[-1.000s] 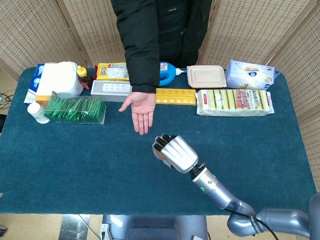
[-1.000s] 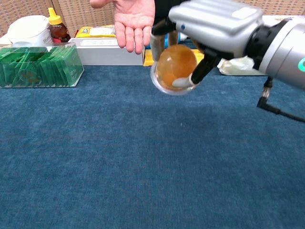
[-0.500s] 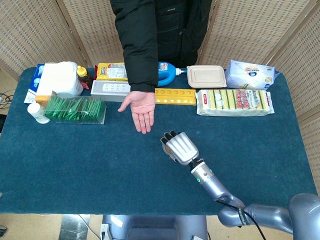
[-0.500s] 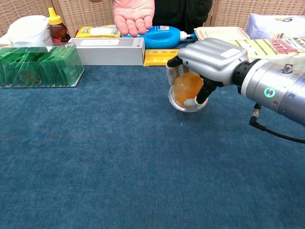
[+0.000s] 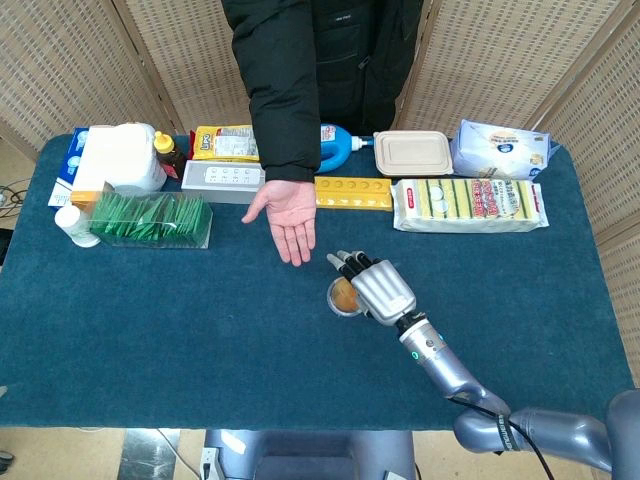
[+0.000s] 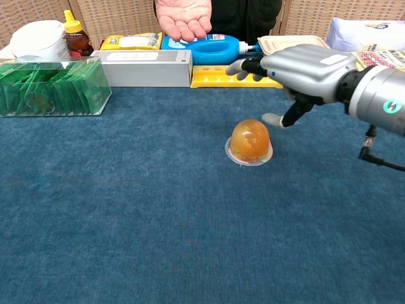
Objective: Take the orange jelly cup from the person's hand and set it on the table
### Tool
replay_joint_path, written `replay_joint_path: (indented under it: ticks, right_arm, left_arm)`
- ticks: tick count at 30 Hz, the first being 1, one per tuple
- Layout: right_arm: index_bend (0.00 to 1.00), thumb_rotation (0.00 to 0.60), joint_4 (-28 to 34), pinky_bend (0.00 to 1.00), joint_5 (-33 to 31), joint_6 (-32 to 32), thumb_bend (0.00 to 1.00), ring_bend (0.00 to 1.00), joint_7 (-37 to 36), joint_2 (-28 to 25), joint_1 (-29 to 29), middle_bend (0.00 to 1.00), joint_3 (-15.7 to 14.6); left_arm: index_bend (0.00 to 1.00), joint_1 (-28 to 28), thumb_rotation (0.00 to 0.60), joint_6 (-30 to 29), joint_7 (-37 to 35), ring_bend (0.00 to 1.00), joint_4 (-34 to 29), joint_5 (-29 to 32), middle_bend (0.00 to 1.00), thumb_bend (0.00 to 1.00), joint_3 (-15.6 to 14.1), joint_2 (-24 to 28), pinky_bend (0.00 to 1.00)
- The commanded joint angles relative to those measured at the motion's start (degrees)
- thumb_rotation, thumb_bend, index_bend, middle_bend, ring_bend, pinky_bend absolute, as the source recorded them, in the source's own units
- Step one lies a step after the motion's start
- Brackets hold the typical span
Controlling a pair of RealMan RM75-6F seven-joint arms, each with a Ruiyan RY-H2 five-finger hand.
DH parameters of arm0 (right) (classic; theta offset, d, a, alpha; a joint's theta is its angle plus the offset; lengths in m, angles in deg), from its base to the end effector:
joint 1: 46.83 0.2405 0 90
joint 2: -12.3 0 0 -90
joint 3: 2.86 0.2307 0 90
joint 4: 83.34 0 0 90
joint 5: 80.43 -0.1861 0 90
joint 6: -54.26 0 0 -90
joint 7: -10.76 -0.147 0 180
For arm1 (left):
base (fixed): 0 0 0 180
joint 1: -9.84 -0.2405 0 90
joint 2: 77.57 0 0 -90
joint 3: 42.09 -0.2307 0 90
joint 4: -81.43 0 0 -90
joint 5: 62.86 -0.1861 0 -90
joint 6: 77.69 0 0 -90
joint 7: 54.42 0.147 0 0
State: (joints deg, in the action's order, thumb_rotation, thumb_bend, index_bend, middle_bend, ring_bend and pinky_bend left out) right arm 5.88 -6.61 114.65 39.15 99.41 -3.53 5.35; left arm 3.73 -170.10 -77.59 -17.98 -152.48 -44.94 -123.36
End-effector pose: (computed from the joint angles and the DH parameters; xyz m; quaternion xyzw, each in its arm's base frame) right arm -0.0963 -0.3083 0.0164 0.7876 -0.2376 0.3914 0.4124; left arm -0.2869 0.1079 0.2491 -0.5191 -0.4788 -0.4127 0.5753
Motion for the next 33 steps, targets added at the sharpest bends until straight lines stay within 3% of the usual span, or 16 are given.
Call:
replay_joint_path:
  ticks: [1,7,10,13,15,19,25,33]
  right_arm:
    - [0.10,0.600,1.7,0.54,4.4,2.4,0.45,0.21,-2.8,-4.4,-1.9,0.15,-1.7]
    - [0.13,0.600,-0.4,0.52,11.6,8.1,0.45,0.21,-9.9,-10.6,-5.6,0.17,-4.1]
    - [0.15,0.600,-3.9,0.44,13.8,10.8,0.44,0.20,-13.8,-12.4,-7.3,0.18,-4.8]
    - [0.15,0.600,-7.4,0.33,13.8,12.3,0.34,0.14,-17.2,-14.7,-9.2,0.17,-5.3]
    - [0.10,0.600,-7.9,0.24,13.5,12.5,0.22,0.06,-19.9,-16.9,-10.5,0.11,-5.8]
    - [0.01,0.600,-4.5,0.15,11.7,14.7,0.11,0.00,-24.5,-21.9,-13.9,0.02,-5.7]
    - [0.00,0.600,4.0,0.10,11.2,21.3,0.07,0.00,-30.5,-29.6,-20.3,0.00,-6.0]
    - [0.00,0.600,12.7,0.09,12.7,27.6,0.07,0.00,-28.4,-35.2,-26.6,0.00,-7.1]
  left_arm:
    - [0.00,0.0,0.600,0.0,-0.1,0.00,0.1,-0.1,0.00,0.07,0.0,0.0,0.07]
    - [0.00,-0.3,0.600,-0.5,0.2,0.00,-0.1,-0.6,0.00,0.07,-0.2,0.0,0.07]
    - [0.00,-0.4,0.600,-0.7,0.9,0.00,-0.2,-0.8,0.00,0.07,-0.3,-0.2,0.07]
    - [0.00,-0.5,0.600,-0.8,1.5,0.00,-0.5,-1.0,0.00,0.07,-0.4,-0.3,0.07]
    - [0.00,-0.6,0.600,-1.1,2.0,0.00,-0.7,-1.1,0.00,0.07,-0.5,-0.4,0.07]
    - [0.00,-0.7,0.600,-1.3,2.9,0.00,-1.2,-1.2,0.00,0.07,-0.5,-0.6,0.07]
    - [0.00,-0.8,0.600,-1.3,4.8,0.00,-1.8,-1.4,0.00,0.07,-0.6,-0.9,0.07]
    - [0.00,-1.1,0.600,-1.9,6.4,0.00,-2.4,-2.4,0.00,0.07,-0.9,-1.3,0.07]
